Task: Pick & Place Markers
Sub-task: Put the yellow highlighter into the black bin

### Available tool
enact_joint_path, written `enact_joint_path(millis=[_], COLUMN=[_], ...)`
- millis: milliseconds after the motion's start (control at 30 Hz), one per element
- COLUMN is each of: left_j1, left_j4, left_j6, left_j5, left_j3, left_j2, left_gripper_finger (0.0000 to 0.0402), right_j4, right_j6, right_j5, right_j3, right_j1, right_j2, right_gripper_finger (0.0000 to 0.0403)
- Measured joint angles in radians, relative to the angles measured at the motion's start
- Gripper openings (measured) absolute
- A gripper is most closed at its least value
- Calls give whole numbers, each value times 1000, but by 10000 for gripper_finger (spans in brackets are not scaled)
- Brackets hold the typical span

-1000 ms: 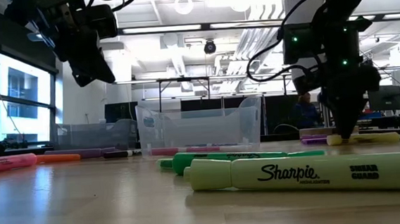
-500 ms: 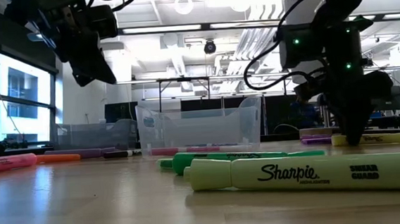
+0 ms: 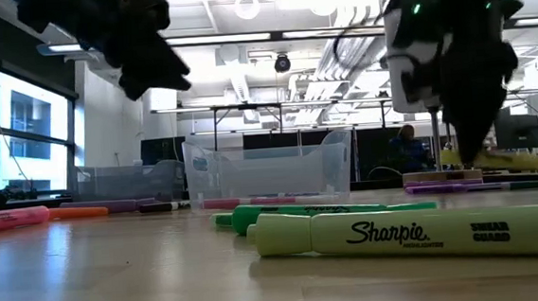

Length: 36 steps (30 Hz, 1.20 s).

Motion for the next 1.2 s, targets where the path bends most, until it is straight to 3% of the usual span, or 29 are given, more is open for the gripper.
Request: enact_joint_path(millis=[200, 400, 600, 800, 1200], left_j1=[0, 0, 0, 0, 0], left_j4=[229, 512, 545, 545, 507], left_j6=[13, 117, 215, 308, 323], left_j5=[-143, -233, -228, -210, -73], left_j3=[1, 1, 105, 226, 386], left_j2=[37, 88, 171, 260, 431], left_gripper_finger=[214, 227, 227, 227, 227], right_j4=[219, 663, 1027, 1269, 1349], right_j6=[98, 47, -58, -183, -245], right_j5=[60, 231, 297, 352, 382], right_j3=[0, 2, 3, 3, 4], right_j1=[26, 67, 113, 151, 152], right_j2=[-236, -350, -287, -177, -107], right_gripper_finger=[58, 58, 58, 58, 58])
